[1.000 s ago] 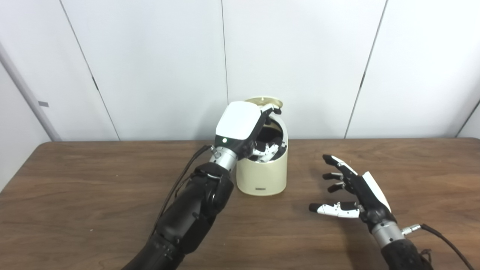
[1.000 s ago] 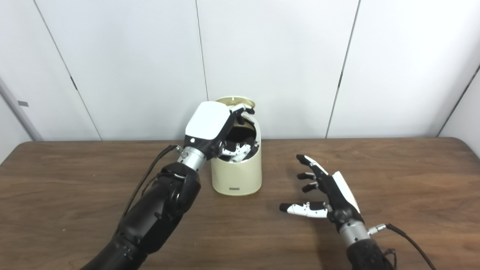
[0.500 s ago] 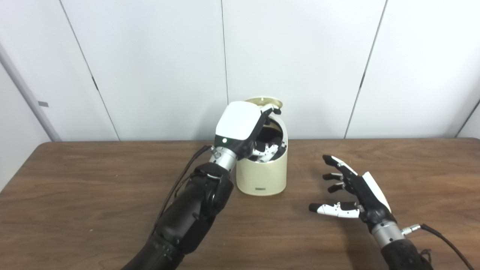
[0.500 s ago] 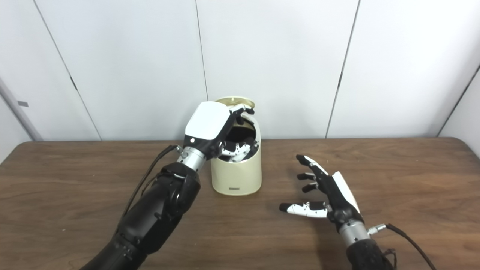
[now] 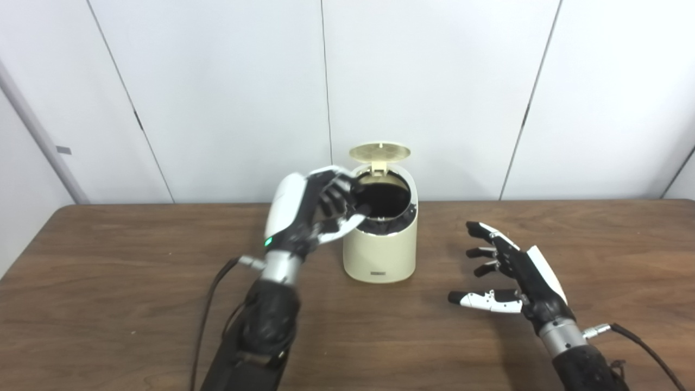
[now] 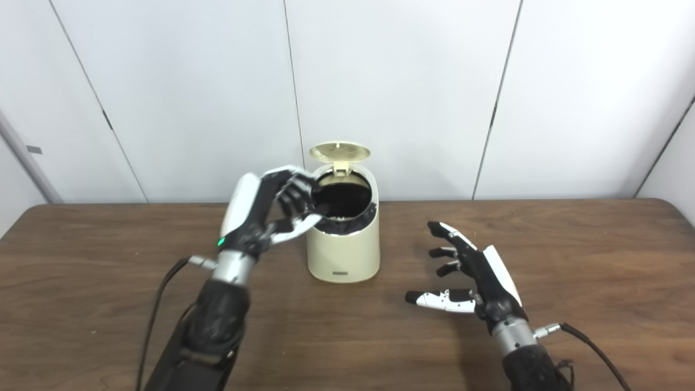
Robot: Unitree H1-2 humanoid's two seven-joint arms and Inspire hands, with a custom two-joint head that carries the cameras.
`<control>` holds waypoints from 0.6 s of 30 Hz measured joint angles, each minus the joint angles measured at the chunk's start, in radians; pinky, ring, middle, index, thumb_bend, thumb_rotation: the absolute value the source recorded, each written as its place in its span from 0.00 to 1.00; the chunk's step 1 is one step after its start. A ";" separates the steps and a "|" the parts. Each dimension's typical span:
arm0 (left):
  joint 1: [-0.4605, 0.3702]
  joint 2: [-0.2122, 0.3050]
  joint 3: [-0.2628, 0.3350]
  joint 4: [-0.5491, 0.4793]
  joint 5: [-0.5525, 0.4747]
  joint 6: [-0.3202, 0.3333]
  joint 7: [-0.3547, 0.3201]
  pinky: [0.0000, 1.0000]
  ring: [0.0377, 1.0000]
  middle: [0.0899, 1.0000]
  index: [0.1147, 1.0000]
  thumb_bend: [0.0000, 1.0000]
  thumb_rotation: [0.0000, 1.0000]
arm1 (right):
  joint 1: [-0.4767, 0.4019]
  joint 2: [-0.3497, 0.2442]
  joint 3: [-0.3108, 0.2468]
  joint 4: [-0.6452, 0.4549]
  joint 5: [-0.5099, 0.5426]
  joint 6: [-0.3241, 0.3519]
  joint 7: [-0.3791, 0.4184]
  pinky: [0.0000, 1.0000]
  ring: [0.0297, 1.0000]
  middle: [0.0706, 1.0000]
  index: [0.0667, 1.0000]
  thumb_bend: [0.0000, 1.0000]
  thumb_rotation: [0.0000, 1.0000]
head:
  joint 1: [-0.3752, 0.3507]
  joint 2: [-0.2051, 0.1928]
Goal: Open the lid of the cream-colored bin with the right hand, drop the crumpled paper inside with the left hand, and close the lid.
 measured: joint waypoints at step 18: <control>0.240 0.001 0.090 -0.071 -0.143 -0.065 0.002 0.50 0.58 0.46 0.42 0.51 0.00 | -0.147 -0.063 0.005 -0.006 -0.027 -0.001 0.024 0.65 0.78 0.86 0.83 0.65 0.31 | -0.002 -0.064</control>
